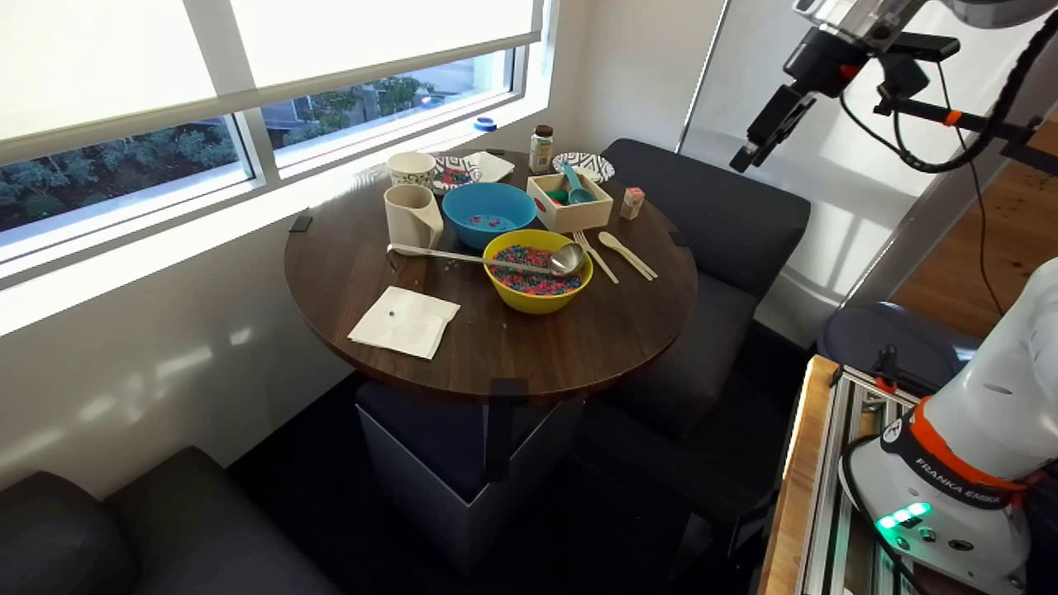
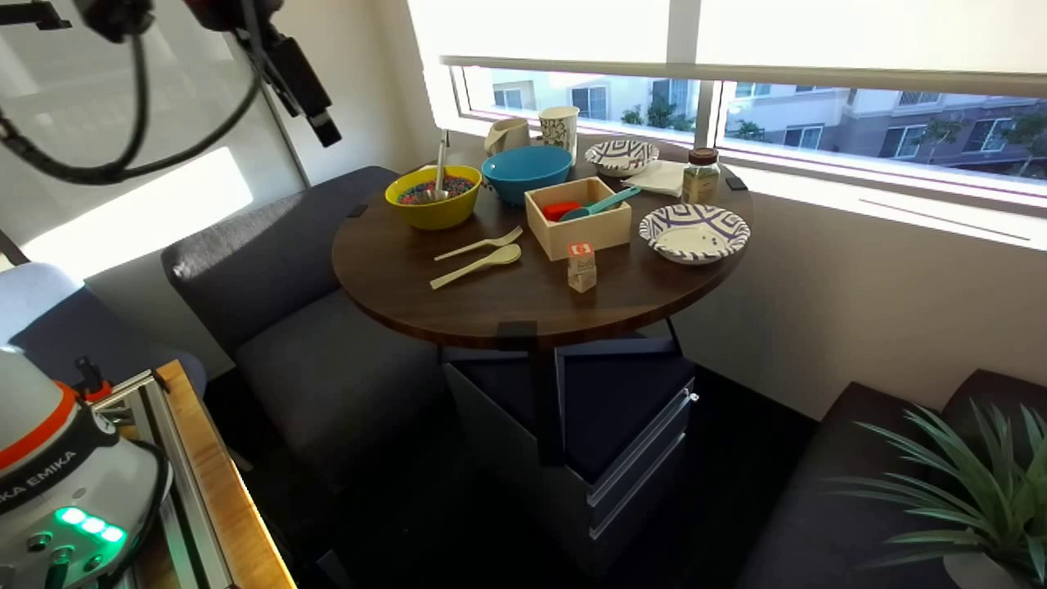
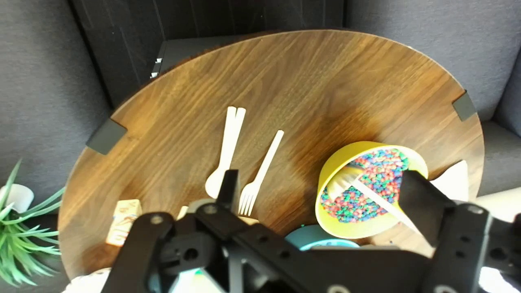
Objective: Remove the silver spoon from the yellow bowl and put it on the table
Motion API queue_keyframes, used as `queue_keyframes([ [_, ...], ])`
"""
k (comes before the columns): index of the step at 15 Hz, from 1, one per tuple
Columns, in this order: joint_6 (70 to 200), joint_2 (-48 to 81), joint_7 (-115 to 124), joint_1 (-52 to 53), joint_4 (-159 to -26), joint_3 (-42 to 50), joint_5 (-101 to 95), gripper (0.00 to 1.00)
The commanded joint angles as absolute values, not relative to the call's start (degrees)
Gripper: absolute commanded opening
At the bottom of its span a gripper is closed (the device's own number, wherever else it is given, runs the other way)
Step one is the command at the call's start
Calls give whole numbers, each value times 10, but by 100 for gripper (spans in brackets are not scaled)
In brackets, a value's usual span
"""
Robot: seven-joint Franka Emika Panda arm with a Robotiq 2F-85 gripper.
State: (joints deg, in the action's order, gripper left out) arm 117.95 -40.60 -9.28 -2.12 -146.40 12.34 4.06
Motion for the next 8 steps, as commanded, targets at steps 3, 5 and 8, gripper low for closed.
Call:
queue_keyframes([
  [3,1267,-245,-82,26,-1396,63,76,100],
  [5,1302,-199,-62,25,-1380,35,59,100],
  [8,1330,-133,-88,37,-1353,13,52,100],
])
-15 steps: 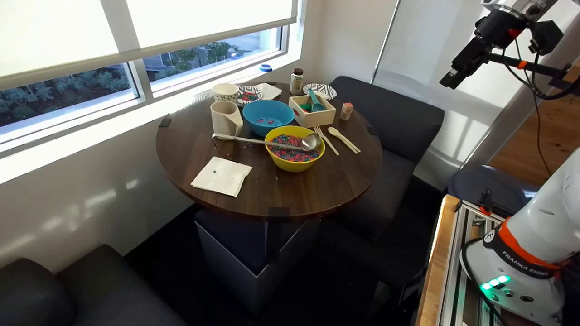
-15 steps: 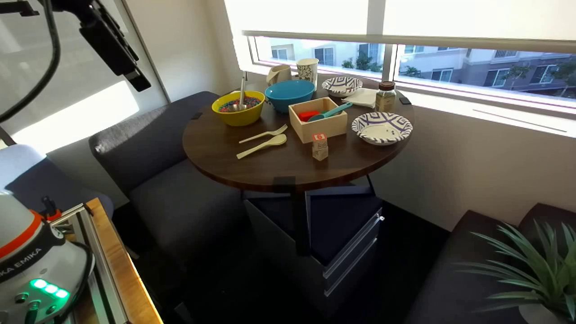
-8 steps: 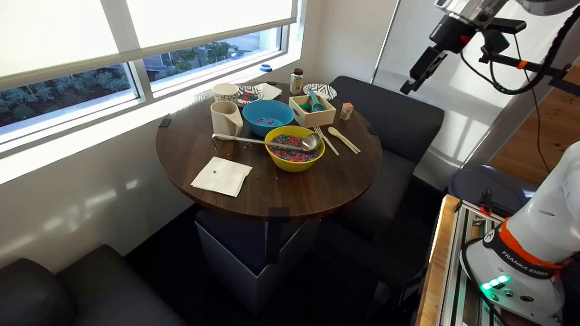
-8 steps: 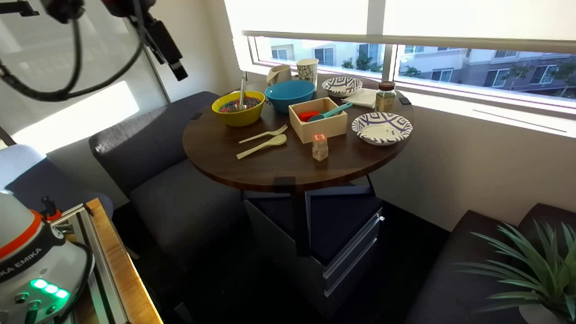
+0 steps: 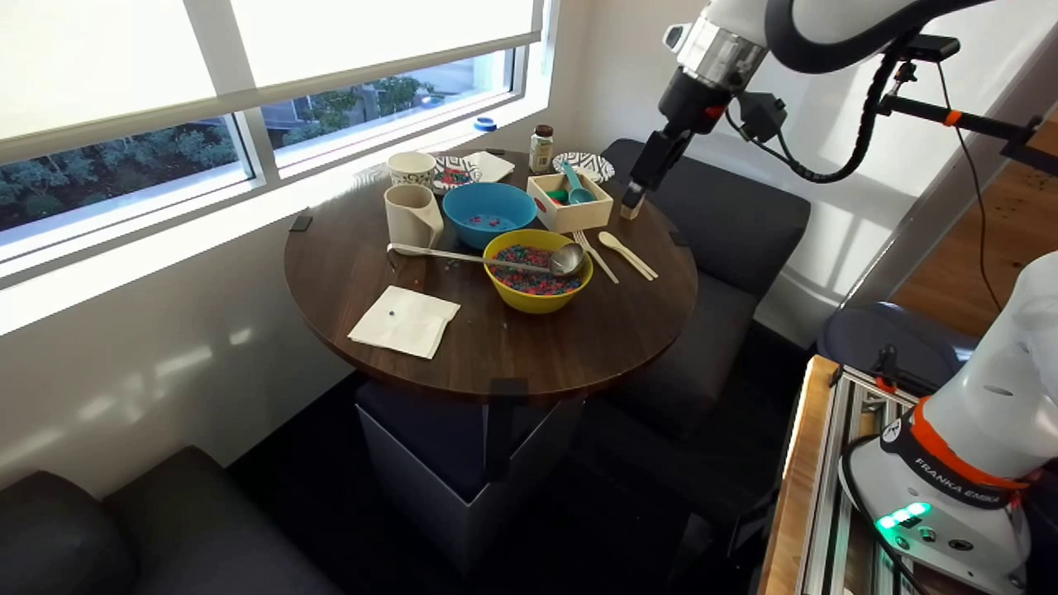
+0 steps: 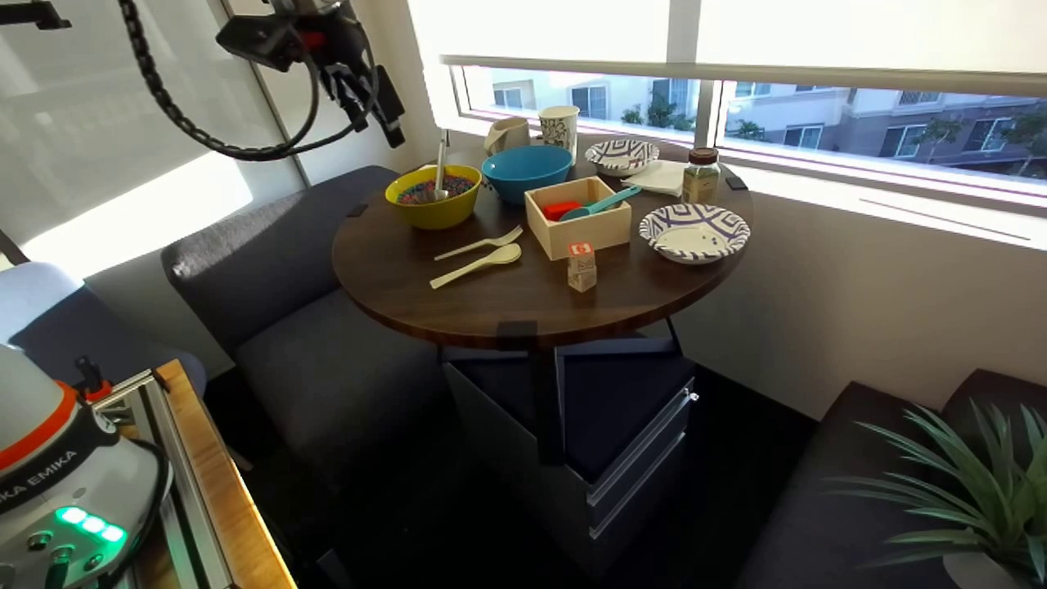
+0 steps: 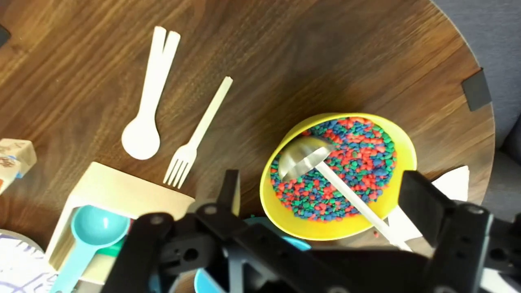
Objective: Remove the silver spoon from the yellow bowl and put it on the table
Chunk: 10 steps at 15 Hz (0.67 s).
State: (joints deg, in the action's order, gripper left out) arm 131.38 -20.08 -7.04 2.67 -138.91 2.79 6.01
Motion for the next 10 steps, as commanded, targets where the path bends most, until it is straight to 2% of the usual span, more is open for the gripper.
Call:
queue_keyframes([
  [1,1324,-115,-124,48,-1342,16,68,100],
  [10,1360,25,-303,48,-1262,0,86,100],
])
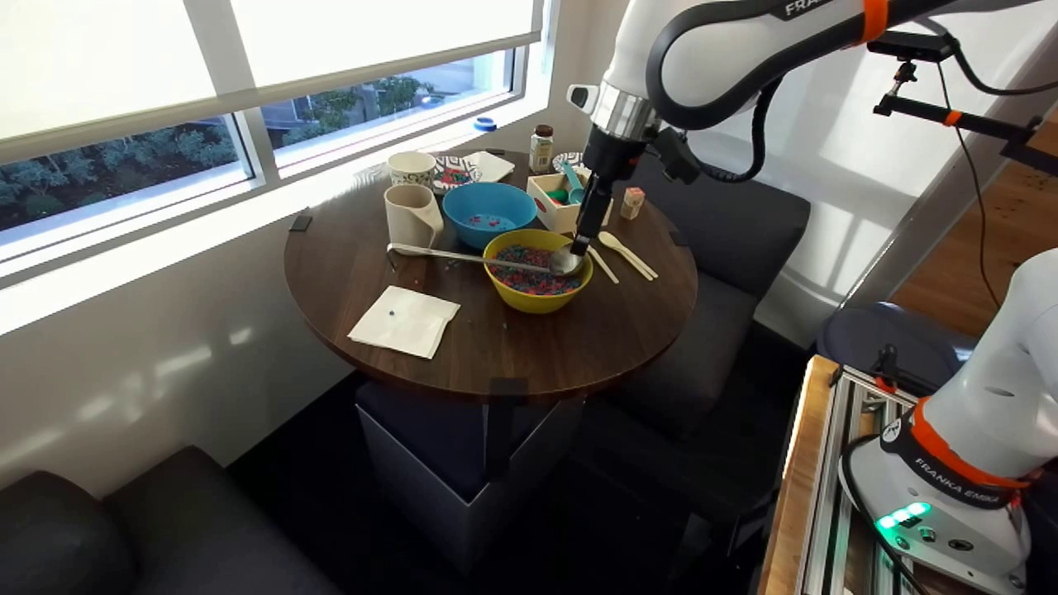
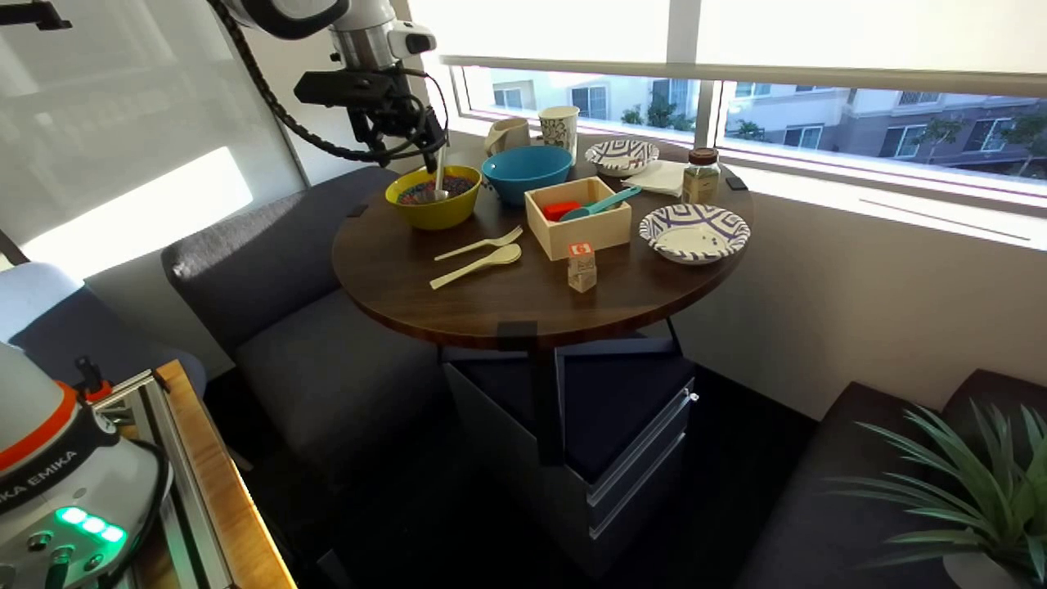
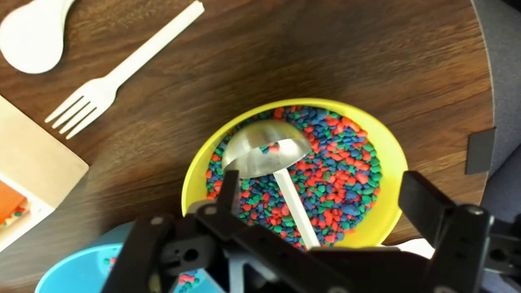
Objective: Remove the silver spoon from the yellow bowl and put it on the table
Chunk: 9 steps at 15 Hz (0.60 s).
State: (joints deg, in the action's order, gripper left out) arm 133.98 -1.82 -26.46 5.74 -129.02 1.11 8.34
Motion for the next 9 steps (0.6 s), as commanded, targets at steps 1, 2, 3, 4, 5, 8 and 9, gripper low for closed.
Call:
queue_keyframes([
  [1,1370,36,-320,48,-1256,-4,90,100],
  [2,1384,46,-335,47,-1250,-10,92,100],
  [3,1395,54,-352,45,-1243,-15,103,100],
  [4,1380,31,-316,40,-1262,-14,84,100],
  [5,1387,40,-325,39,-1256,-19,87,100],
  [8,1390,51,-330,38,-1245,-23,88,100],
  [9,1390,50,-331,38,-1244,-23,88,100],
])
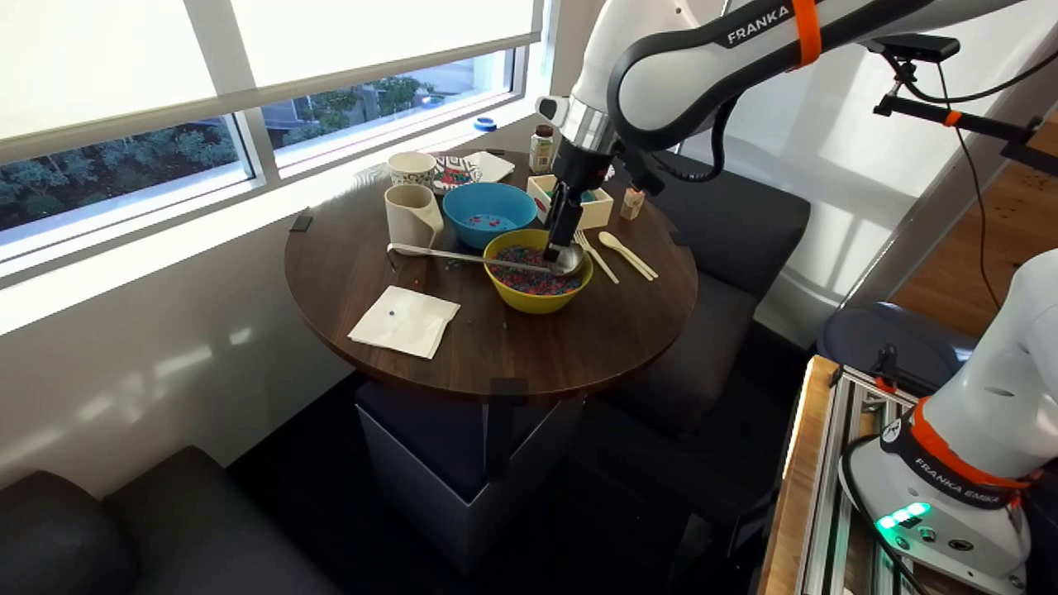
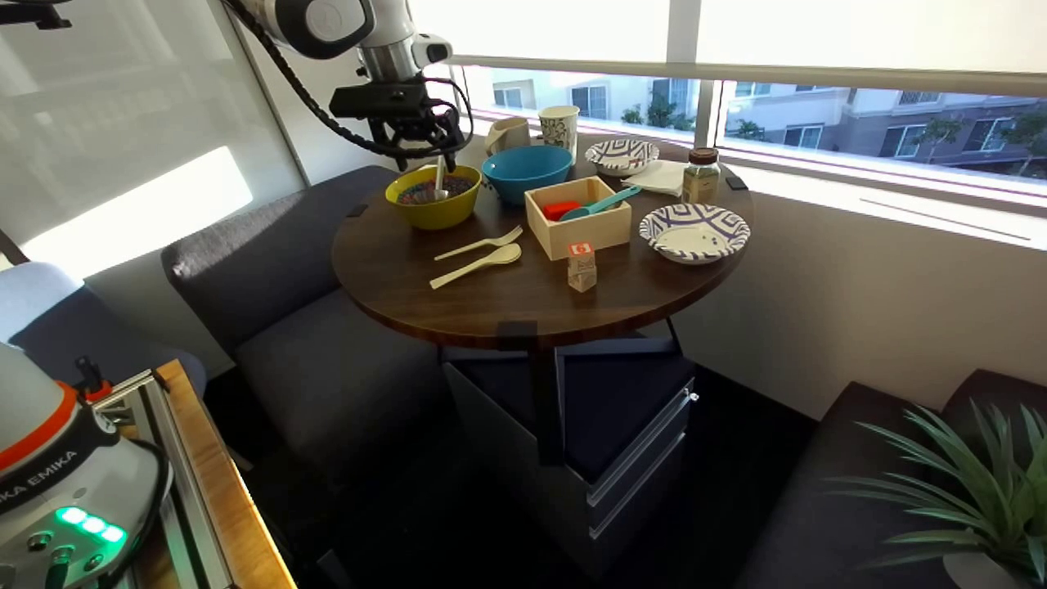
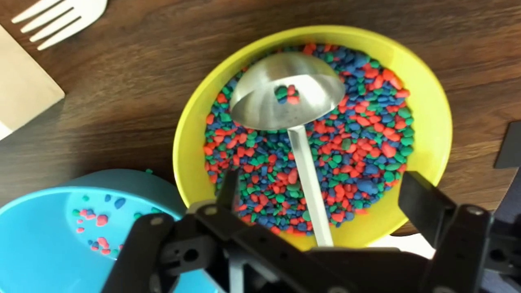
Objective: Remove the silver spoon from the yellow bowl and put it on the table
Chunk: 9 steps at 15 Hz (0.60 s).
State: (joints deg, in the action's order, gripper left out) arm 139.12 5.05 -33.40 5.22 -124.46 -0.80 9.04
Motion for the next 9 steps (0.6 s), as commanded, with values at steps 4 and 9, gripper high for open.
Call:
queue_keyframes([
  [4,1406,79,-335,42,-1224,-32,63,100],
  [9,1420,113,-328,41,-1204,-47,17,100],
])
